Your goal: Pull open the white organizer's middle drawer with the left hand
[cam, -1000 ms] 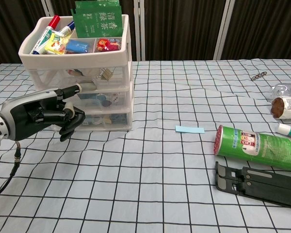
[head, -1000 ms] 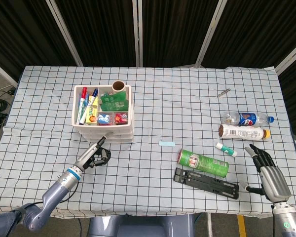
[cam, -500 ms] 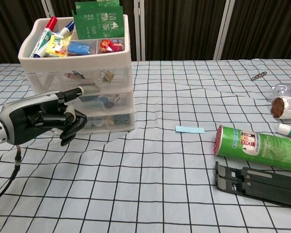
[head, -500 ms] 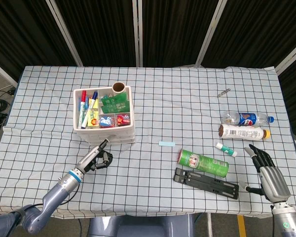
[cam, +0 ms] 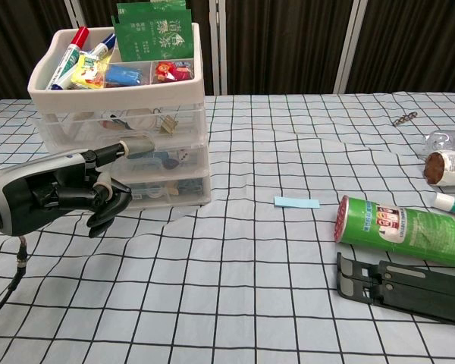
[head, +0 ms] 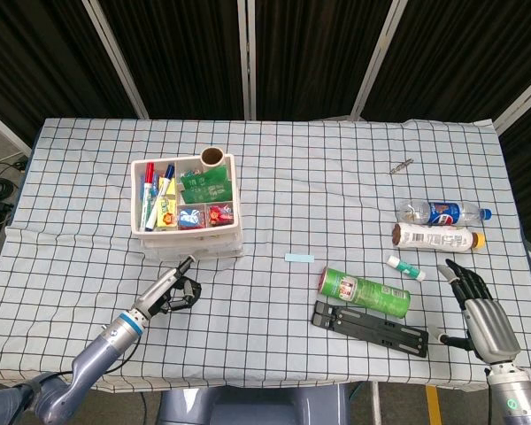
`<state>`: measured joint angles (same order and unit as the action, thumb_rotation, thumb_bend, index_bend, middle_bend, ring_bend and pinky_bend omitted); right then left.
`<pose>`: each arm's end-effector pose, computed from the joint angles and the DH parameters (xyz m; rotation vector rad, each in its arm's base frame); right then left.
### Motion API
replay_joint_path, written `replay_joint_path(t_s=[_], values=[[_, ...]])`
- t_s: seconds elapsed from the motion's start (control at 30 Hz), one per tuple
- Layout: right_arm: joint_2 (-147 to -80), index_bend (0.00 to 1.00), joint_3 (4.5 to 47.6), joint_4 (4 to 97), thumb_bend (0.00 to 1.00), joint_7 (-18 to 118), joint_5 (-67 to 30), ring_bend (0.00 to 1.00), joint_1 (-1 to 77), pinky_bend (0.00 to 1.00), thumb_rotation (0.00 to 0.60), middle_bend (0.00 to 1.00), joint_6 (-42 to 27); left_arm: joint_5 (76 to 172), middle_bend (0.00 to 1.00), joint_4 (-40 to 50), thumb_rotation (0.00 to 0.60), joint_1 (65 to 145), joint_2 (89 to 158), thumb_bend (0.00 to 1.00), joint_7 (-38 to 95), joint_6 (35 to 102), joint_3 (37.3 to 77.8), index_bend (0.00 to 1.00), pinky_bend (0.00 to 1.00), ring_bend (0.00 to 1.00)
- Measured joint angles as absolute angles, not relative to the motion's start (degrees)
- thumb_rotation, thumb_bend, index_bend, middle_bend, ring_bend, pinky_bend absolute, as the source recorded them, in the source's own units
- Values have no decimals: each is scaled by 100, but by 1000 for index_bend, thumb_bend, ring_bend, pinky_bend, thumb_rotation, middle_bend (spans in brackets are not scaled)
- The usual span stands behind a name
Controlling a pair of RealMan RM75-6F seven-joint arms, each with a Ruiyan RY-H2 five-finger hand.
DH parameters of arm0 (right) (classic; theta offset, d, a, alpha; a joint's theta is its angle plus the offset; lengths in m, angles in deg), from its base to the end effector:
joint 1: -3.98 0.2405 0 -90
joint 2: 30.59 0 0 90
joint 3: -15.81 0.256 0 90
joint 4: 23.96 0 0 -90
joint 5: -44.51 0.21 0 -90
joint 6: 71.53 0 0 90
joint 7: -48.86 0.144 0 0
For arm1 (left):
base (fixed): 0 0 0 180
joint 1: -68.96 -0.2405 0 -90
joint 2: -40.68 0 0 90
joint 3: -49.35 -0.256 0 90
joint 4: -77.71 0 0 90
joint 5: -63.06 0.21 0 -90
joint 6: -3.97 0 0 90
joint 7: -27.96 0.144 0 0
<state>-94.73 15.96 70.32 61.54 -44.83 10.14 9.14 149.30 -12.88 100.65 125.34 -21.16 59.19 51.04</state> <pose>-0.3004 -0.1759 0.1361 1.4208 -1.1651 1.0531 -0.1773 0.2582 -0.0226 -1.5221 -2.1205 -1.4023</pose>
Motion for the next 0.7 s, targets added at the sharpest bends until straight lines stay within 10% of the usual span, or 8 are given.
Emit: replay_joint_path(t_s=[0.7], values=[[-9462,12,1585,7077,111,6104,-4498,0,1000,0,600,0,938,15371,780,-1241,600,9652,12400,1000,-2097,6540,4587,6,708,762]])
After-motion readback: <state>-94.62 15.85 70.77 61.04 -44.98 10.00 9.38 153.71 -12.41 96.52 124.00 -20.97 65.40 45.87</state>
